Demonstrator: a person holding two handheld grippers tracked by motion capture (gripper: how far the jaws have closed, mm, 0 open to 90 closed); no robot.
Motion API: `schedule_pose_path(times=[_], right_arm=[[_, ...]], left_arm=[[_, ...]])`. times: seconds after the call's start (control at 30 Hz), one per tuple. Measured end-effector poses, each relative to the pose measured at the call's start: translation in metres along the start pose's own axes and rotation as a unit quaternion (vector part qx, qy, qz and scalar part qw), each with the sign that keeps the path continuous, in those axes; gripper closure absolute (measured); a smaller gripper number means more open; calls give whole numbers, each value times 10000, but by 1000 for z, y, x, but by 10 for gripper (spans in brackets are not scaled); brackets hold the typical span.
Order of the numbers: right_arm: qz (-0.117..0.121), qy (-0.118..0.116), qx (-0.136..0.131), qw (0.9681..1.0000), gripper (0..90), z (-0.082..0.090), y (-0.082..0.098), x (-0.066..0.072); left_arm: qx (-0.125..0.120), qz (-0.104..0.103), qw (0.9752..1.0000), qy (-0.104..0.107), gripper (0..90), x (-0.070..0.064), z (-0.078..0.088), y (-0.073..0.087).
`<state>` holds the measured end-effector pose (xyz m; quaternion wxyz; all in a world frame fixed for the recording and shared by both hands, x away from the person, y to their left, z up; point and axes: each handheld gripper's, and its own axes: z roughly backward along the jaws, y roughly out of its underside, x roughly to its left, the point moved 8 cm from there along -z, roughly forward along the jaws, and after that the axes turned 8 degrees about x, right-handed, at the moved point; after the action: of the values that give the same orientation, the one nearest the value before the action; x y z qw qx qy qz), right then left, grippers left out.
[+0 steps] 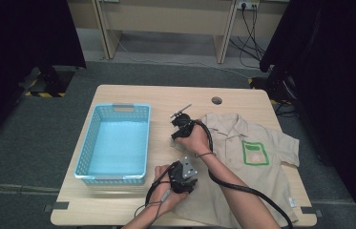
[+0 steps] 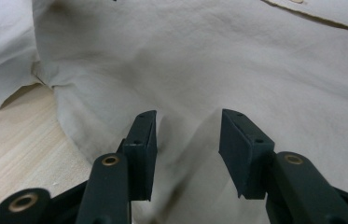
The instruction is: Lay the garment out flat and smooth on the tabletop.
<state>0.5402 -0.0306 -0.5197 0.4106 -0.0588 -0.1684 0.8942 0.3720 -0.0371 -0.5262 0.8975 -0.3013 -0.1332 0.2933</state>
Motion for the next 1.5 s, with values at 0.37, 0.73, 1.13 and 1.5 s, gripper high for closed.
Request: schedule_pose_path(times=[0.37,0.73,1.13,1.5], right_arm=[[-253,-422,-63,9988,898,-1,-1,3],[-135,-1172,-744,9902,900,35,-25,27],[174,-1471,-1112,9827,900,61,-40,50],[414,-1766,-1031,9780,615,80,-37,59]], left_arm=[[-9,1,10000,10,563,-1,0,0],[-17,-31,10000,18,558,-4,0,0],[69,37,9999,89,524,-2,3,3],[-486,238,9979,364,369,-10,38,-9]])
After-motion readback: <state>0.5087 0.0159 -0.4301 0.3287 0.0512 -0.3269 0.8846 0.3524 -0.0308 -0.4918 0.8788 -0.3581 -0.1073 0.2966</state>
